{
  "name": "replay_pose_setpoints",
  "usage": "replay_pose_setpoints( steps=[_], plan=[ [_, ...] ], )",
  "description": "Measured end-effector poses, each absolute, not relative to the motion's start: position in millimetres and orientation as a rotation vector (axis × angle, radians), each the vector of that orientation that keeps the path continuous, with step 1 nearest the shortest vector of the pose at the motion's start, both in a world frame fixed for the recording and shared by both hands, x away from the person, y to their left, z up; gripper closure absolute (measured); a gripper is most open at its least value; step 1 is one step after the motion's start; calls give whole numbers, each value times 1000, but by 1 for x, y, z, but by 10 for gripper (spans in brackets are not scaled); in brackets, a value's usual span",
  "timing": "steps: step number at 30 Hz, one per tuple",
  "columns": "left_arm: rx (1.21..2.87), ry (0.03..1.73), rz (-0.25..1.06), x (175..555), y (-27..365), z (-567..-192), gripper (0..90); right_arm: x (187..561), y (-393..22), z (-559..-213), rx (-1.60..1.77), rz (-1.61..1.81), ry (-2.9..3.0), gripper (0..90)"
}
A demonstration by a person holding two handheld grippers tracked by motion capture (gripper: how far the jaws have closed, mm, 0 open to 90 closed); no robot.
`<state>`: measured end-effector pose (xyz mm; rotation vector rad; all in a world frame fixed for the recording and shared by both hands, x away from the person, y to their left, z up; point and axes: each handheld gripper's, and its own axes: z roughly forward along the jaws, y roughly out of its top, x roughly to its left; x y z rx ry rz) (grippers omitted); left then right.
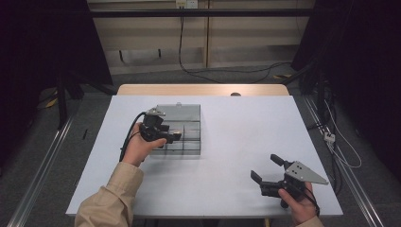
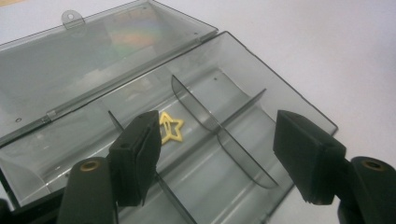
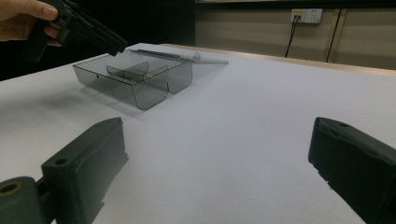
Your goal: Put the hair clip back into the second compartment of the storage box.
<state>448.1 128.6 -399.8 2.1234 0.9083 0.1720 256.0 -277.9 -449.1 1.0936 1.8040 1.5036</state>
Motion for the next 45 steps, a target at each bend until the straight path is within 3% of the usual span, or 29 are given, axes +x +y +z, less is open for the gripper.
replay_pose_setpoints(
  steps=[18, 45],
  plan=[
    [2112, 867, 168, 414, 153, -393, 148, 257, -275, -449, 1085, 1503, 1816, 36],
    [2074, 867, 200, 386, 182, -399, 138, 258, -272, -449, 1082, 1503, 1823, 35]
  ],
)
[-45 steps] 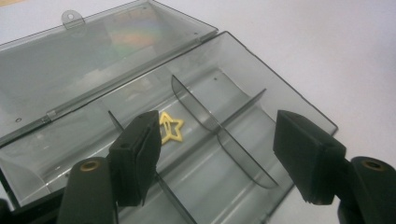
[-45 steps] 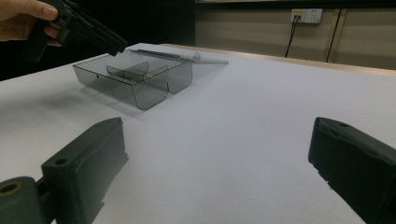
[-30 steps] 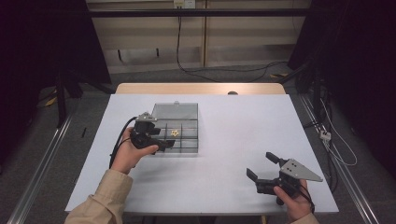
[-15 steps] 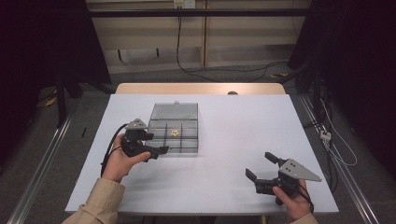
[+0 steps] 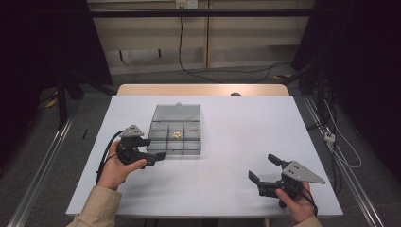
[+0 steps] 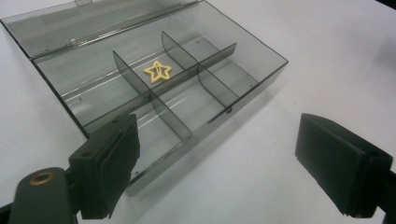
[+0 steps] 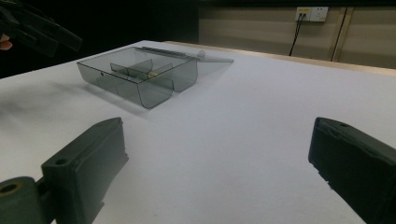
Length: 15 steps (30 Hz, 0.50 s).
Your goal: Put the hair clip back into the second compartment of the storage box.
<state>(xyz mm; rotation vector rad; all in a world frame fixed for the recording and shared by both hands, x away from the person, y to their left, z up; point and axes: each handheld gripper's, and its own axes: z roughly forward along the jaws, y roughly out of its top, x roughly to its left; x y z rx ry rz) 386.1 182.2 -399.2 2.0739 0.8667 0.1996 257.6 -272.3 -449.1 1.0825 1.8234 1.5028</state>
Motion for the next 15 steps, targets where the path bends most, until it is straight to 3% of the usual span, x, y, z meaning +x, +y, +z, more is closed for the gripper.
replay_pose_setpoints(
  steps=[15],
  plan=[
    [2064, 866, 198, 370, 199, -410, 133, 257, -272, -449, 1084, 1501, 1824, 36]
  ],
)
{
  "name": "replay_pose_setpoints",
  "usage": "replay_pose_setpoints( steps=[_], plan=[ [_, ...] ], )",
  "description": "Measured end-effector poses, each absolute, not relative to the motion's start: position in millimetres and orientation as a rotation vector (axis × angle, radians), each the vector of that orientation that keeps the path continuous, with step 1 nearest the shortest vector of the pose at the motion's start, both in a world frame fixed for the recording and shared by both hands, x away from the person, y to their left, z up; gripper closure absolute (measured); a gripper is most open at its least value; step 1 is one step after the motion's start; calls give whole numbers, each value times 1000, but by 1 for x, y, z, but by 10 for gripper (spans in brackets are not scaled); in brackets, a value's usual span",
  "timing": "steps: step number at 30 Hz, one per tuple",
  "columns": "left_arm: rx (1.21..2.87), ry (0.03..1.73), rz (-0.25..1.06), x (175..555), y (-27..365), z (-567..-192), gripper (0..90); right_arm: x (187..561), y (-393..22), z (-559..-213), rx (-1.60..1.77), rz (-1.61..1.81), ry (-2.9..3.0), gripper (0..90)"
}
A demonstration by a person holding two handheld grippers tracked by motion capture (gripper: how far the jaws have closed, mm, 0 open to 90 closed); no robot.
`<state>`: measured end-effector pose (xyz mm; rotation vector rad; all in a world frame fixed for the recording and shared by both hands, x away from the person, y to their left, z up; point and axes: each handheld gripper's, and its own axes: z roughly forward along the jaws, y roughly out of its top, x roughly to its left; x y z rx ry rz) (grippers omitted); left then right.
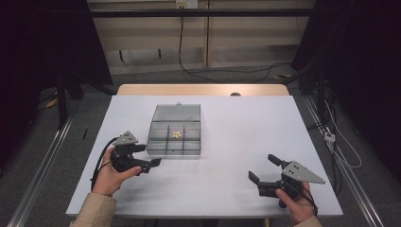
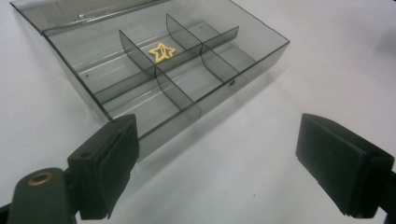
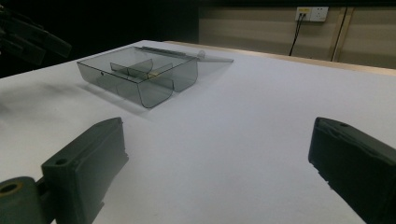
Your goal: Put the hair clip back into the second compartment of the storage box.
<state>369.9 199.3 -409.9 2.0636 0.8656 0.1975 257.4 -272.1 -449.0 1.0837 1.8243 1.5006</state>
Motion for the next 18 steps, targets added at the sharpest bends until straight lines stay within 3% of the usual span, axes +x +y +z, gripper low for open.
replay_pose_setpoints(
  steps=[18],
  plan=[
    [2062, 861, 242, 350, 217, -433, 117, 258, -272, -450, 1084, 1494, 1834, 36]
  ],
)
